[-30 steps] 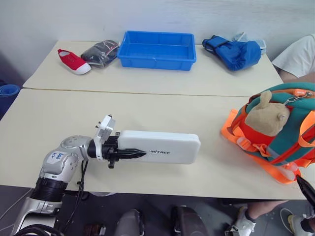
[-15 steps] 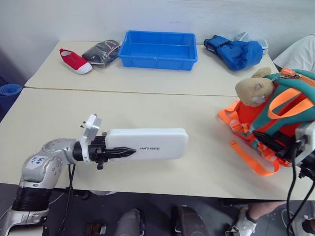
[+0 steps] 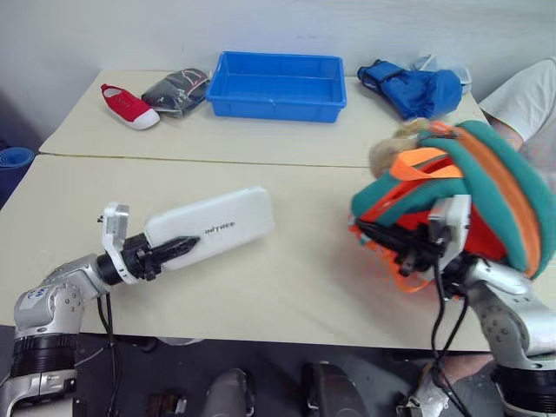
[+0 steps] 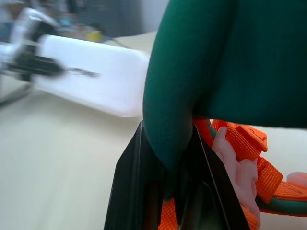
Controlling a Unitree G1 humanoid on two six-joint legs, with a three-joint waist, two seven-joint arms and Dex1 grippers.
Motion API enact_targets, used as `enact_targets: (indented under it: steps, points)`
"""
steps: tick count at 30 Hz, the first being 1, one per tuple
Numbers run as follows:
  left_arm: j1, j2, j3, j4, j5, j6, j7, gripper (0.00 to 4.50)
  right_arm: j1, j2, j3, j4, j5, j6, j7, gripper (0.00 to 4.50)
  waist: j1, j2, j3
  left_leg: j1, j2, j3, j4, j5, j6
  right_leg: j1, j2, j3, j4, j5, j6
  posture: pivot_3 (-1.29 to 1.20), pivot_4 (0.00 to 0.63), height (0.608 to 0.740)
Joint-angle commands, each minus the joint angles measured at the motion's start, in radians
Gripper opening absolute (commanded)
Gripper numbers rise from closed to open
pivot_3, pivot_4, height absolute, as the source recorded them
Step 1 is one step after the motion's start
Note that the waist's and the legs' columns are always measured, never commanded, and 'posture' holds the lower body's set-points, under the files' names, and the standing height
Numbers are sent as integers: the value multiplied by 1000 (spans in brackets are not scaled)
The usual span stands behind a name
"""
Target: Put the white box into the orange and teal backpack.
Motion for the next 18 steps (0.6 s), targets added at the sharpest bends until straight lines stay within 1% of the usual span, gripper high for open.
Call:
enact_targets:
  steps: [1, 4, 5, 6, 8, 12, 13, 15, 17, 18]
  points:
    - [-36, 30, 43, 72, 14, -35, -29, 1219, -10, -24, 47, -174, 172, 124, 5, 9, 0, 0, 0, 0, 0, 0, 0, 0, 0, 0, 0, 0, 0, 0, 0, 0, 150, 740]
    - [-62, 41, 66, 119, 3, -30, -46, 1219, 22, -96, 14, -243, 354, 239, 5, 9, 2, -1, 0, -1, 0, 0, 0, -1, 2, 0, -1, 0, -1, 0, 0, 0, 150, 740]
    - [-68, 43, 83, 107, -11, -22, -39, 1219, 50, -149, -21, -255, 411, 282, 7, 9, 2, -2, 0, -2, 0, 0, 1, -2, 3, 0, -1, -1, -2, 0, 0, 0, 150, 740]
    - [-69, 41, 105, 82, -21, -28, -22, 1219, 83, -200, -68, -257, 426, 305, 14, 9, 3, -3, 0, -3, 0, 0, 1, -2, 3, 0, -1, -1, -2, 0, 0, 0, 150, 740]
    - [-61, 40, 140, 26, -34, -26, 9, 1219, 135, -261, -147, -244, 429, 312, 21, 9, 5, -6, 0, -6, -1, -3, 3, -3, 5, -1, -3, -3, -4, 0, 0, 0, 150, 740]
    - [-13, 71, 235, -199, -192, 135, 50, 1219, 251, -366, -316, -157, 389, 311, 126, 9, 5, -10, 1, -8, -2, -6, 3, -3, 5, 0, -4, -5, -6, 0, 1, 0, 150, 740]
    - [-7, 74, 240, -256, -205, 139, 58, 1219, 267, -384, -341, -136, 373, 308, 148, 9, 5, -11, 1, -8, -2, -6, 4, -3, 5, 0, -4, -6, -6, 0, 1, 0, 150, 740]
    - [1, 78, 228, -338, -210, 135, 63, 1219, 278, -402, -367, -107, 359, 302, 169, 9, 5, -11, 2, -8, -2, -6, 4, -3, 5, 1, -4, -6, -6, 0, 1, 0, 150, 740]
    - [-35, 60, 181, -400, -216, 135, 79, 1219, 273, -412, -375, -72, 340, 297, 189, 9, 6, -11, 2, -8, -2, -7, 4, -3, 4, 1, -4, -7, -5, 0, 1, 0, 150, 740]
    - [-64, 42, 136, -418, -189, 105, 79, 1219, 270, -417, -374, -53, 327, 294, 203, 9, 10, -11, 2, -7, -2, -7, 4, -2, 4, 1, -4, -7, -4, 0, 1, 0, 150, 740]
